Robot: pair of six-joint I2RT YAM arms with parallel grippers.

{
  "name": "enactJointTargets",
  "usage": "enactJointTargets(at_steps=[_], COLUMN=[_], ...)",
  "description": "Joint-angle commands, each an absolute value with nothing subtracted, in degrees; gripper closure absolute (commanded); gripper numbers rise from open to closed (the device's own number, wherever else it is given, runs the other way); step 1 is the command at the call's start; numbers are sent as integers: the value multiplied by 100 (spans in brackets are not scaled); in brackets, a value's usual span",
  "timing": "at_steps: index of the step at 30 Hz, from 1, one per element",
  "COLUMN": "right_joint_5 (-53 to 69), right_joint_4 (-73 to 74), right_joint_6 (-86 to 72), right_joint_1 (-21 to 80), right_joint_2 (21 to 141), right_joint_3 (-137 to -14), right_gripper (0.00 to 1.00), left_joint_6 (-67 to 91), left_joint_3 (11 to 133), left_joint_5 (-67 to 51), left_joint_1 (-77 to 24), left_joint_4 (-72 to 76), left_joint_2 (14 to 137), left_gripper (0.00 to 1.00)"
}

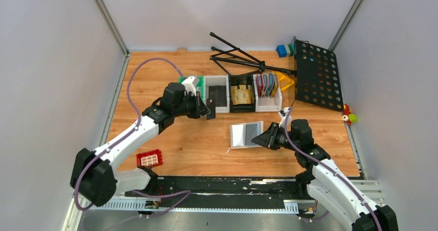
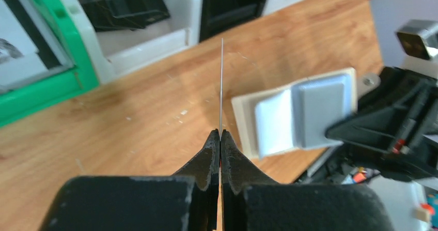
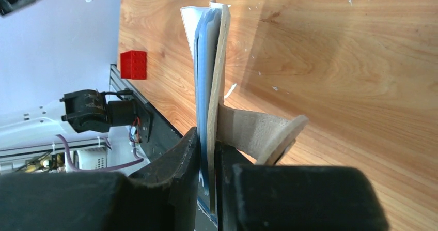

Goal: Take the credit cards out of the card holder
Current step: Place the credit card in the storage box.

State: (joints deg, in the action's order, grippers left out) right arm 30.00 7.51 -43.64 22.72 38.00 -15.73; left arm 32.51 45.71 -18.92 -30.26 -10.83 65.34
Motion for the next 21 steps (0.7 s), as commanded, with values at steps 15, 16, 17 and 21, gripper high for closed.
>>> enactJointTargets(at_steps=[15, 16, 17, 21], right_joint_5=[3526, 3511, 3495, 3462], right_joint_4=[456, 506, 532, 569], right_joint_6=[-3836, -3814, -3800, -3773], right_joint_1=[2268, 2266, 2267, 2267], right_joint_2=[3755, 3708, 3663, 3627], right_joint_3=[-1518, -1520, -1523, -1531], right_gripper=[100, 100, 100, 100], left_joint_6=[2048, 2048, 2046, 2041], left_joint_3=[7886, 7993, 8104, 8548], left_joint_5=[-828, -867, -904, -1081], left_joint_1=[-2922, -2904, -2893, -2877], left_joint_4=[-1720, -1708, -1710, -1852], left_joint_2=[10435, 10586, 10783, 11233], left_gripper=[100, 100, 100, 92])
